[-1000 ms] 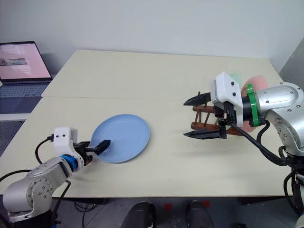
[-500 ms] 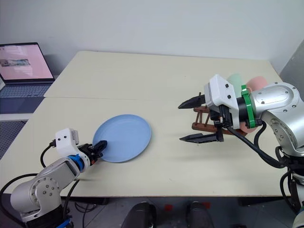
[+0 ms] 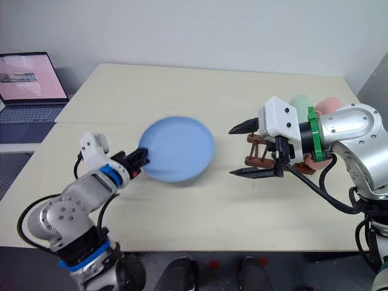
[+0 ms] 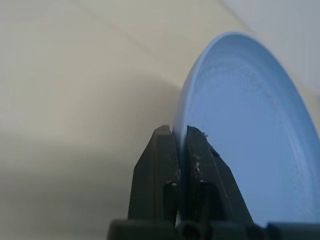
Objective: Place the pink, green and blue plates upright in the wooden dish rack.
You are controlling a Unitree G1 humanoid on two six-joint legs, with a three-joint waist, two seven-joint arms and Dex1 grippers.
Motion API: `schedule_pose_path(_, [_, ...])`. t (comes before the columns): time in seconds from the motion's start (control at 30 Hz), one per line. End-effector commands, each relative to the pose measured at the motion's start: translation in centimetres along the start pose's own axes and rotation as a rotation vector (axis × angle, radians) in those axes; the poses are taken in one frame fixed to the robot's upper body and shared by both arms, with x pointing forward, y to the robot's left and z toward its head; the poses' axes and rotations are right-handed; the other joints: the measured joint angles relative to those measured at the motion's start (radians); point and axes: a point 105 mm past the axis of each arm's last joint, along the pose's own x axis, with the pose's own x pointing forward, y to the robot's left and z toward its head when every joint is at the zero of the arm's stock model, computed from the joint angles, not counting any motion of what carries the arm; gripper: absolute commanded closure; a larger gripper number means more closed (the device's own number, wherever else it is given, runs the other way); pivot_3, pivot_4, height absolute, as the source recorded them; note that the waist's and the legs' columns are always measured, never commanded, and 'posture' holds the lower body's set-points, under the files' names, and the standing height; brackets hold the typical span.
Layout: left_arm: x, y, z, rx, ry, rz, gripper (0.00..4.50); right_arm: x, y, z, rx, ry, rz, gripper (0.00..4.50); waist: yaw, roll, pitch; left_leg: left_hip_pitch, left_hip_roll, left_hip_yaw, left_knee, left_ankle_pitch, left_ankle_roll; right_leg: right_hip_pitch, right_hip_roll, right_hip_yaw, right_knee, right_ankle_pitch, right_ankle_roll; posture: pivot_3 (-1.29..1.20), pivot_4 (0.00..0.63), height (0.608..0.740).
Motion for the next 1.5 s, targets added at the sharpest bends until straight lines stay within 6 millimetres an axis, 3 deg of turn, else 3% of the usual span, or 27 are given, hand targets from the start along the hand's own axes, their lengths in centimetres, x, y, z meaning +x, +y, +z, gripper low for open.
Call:
schedule_pose_path(0.03, [1.2,-3.3,2.6,0.016,-0.065,-0.065,4.45,0.2,-1.1,0.6,-0.115,0.020,-0.078,0.00,0.000,0.000,0.000,0.000,0.000,0.000,0.000,0.000,0.000,0.000,0.000,0.000,0.000,0.000,0.000,0.00,0.150,0.738])
schedule_pose_path(0.17, [3.4,-7.1,4.2,0.051,-0.096,-0.110,4.45,1.4,-2.5,-0.4,-0.236,0.083,-0.146,0.00,-0.001,0.000,0.000,0.000,0.000,0.000,0.000,0.000,0.000,0.000,0.000,0.000,0.000,0.000,0.000,0.00,0.150,0.738])
schedule_pose_path(0.33, [5.8,-10.2,4.6,0.072,-0.122,-0.131,4.45,3.0,-5.4,-1.7,-0.382,0.160,-0.260,0.00,-0.006,0.000,0.000,-0.001,-0.001,0.001,0.000,0.000,0.000,-0.001,0.000,0.001,-0.001,0.000,0.001,0.00,0.150,0.738])
schedule_pose_path(0.63, [8.0,-11.9,4.9,0.095,-0.156,-0.130,4.45,4.2,-8.3,-4.8,-0.627,0.340,-0.332,0.00,-0.013,0.000,0.000,-0.002,0.000,0.004,-0.001,0.002,-0.004,-0.002,0.001,0.000,-0.001,0.000,0.001,0.00,0.150,0.738])
schedule_pose_path(0.77, [8.2,-12.2,4.7,0.099,-0.147,-0.145,4.50,4.3,-9.1,-5.4,-0.703,0.381,-0.349,0.92,-0.013,0.000,0.000,-0.004,0.000,0.004,-0.001,0.003,-0.005,-0.003,0.001,0.000,-0.001,0.000,0.001,0.00,0.150,0.738])
schedule_pose_path(1.07, [8.1,-12.2,4.4,0.117,-0.124,-0.162,4.50,5.3,-9.2,-6.4,-0.794,0.420,-0.308,4.30,-0.014,0.000,0.000,-0.005,0.000,0.004,-0.001,0.005,-0.008,-0.005,0.001,-0.001,0.000,0.000,0.001,0.00,0.150,0.738])
schedule_pose_path(1.2, [8.1,-12.1,4.3,0.148,-0.115,-0.173,4.50,5.5,-9.1,-6.5,-0.791,0.412,-0.298,4.47,-0.014,0.000,0.000,-0.005,0.000,0.004,-0.001,0.005,-0.009,-0.004,0.001,-0.002,0.000,0.000,0.001,0.00,0.150,0.738])
schedule_pose_path(1.33, [7.4,-13.2,4.4,0.242,-0.122,-0.307,4.50,5.2,-9.1,-6.5,-0.793,0.409,-0.298,4.47,-0.015,0.000,0.000,-0.005,0.000,0.004,-0.001,0.005,-0.009,-0.004,0.001,-0.002,0.000,0.001,0.001,0.00,0.150,0.738])
schedule_pose_path(1.5, [5.3,-12.1,6.8,0.405,-0.202,-0.464,3.09,4.1,-9.5,-5.7,-0.803,0.401,-0.325,4.50,-0.017,0.001,0.000,-0.005,0.000,0.005,-0.001,0.006,-0.010,-0.005,0.001,-0.002,0.001,0.001,0.001,0.00,0.150,0.738])
